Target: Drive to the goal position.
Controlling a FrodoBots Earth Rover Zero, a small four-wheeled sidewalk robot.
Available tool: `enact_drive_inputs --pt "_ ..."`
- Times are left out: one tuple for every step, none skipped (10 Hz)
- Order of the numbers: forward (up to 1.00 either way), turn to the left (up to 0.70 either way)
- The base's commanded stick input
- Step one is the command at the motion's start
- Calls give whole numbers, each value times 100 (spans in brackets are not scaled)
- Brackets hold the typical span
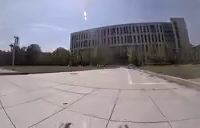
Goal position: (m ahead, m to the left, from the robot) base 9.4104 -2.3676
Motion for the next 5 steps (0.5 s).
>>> enact_drive_inputs --pt "70 0" --pt "70 0" --pt "70 0" --pt "70 0" --pt "70 0"
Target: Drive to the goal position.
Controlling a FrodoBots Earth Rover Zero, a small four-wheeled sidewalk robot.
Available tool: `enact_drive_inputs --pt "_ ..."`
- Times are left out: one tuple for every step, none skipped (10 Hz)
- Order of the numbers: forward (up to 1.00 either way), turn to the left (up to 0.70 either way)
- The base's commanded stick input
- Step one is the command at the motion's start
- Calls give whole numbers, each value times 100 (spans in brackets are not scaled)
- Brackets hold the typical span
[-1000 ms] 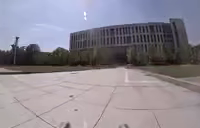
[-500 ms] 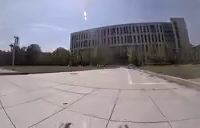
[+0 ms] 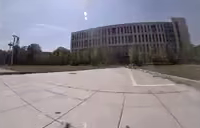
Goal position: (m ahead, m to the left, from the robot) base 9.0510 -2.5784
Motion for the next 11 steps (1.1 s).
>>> enact_drive_inputs --pt "70 0" --pt "70 0" --pt "70 0" --pt "70 0" --pt "70 0" --pt "70 0" --pt "70 0" --pt "70 0" --pt "70 0" --pt "70 0" --pt "70 0"
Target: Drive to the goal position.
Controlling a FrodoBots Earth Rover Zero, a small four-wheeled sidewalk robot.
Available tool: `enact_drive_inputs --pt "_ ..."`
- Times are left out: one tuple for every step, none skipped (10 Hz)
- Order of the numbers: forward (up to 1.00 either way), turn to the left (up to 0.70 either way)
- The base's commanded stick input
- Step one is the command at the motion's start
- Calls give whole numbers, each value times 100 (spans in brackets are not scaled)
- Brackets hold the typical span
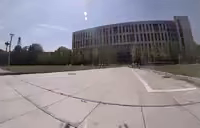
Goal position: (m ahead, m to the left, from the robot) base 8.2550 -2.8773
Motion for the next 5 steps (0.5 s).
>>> enact_drive_inputs --pt "70 0" --pt "70 0" --pt "70 0" --pt "70 0" --pt "70 0"
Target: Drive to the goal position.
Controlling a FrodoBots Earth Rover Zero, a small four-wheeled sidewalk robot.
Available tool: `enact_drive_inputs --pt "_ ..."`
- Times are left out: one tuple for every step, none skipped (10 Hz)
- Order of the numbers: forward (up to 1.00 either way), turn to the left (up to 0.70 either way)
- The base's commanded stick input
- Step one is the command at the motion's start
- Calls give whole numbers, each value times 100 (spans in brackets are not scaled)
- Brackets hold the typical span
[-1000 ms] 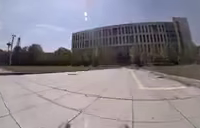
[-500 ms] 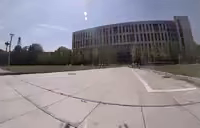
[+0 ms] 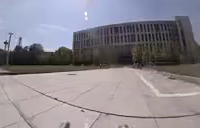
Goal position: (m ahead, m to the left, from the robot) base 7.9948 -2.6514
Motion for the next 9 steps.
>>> enact_drive_inputs --pt "70 0" --pt "70 0" --pt "70 0" --pt "70 0" --pt "70 0" --pt "70 0" --pt "70 0" --pt "70 0" --pt "70 0"
